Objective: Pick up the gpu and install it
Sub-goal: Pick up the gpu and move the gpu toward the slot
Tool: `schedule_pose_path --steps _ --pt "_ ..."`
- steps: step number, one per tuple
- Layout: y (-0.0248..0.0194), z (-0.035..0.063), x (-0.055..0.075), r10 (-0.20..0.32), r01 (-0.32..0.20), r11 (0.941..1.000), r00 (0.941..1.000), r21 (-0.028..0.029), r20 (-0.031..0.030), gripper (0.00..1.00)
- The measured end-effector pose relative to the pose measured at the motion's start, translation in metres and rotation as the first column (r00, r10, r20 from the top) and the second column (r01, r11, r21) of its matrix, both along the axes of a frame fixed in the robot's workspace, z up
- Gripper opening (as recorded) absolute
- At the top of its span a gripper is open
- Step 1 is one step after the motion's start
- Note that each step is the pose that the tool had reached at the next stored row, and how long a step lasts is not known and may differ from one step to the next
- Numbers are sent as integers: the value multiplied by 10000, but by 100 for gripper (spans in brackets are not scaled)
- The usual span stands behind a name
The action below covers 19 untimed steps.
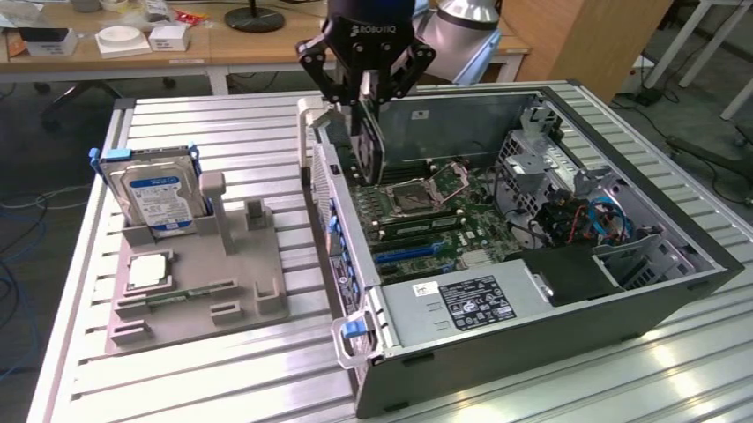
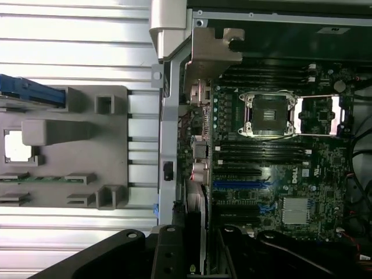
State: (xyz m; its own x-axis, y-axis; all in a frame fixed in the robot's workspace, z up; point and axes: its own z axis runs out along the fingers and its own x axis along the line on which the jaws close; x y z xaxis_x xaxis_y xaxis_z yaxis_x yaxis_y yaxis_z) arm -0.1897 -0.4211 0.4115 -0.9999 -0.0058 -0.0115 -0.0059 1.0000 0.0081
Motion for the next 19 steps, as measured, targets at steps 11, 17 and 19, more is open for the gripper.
schedule_pose_path --steps 11,17,19 --pt "0 -1 269 2 -2 10000 10000 1 0 26" --pt "0 -2 398 2 -2 10000 10000 0 0 26" --pt "0 -2 438 1 -1 10000 10000 0 0 26"
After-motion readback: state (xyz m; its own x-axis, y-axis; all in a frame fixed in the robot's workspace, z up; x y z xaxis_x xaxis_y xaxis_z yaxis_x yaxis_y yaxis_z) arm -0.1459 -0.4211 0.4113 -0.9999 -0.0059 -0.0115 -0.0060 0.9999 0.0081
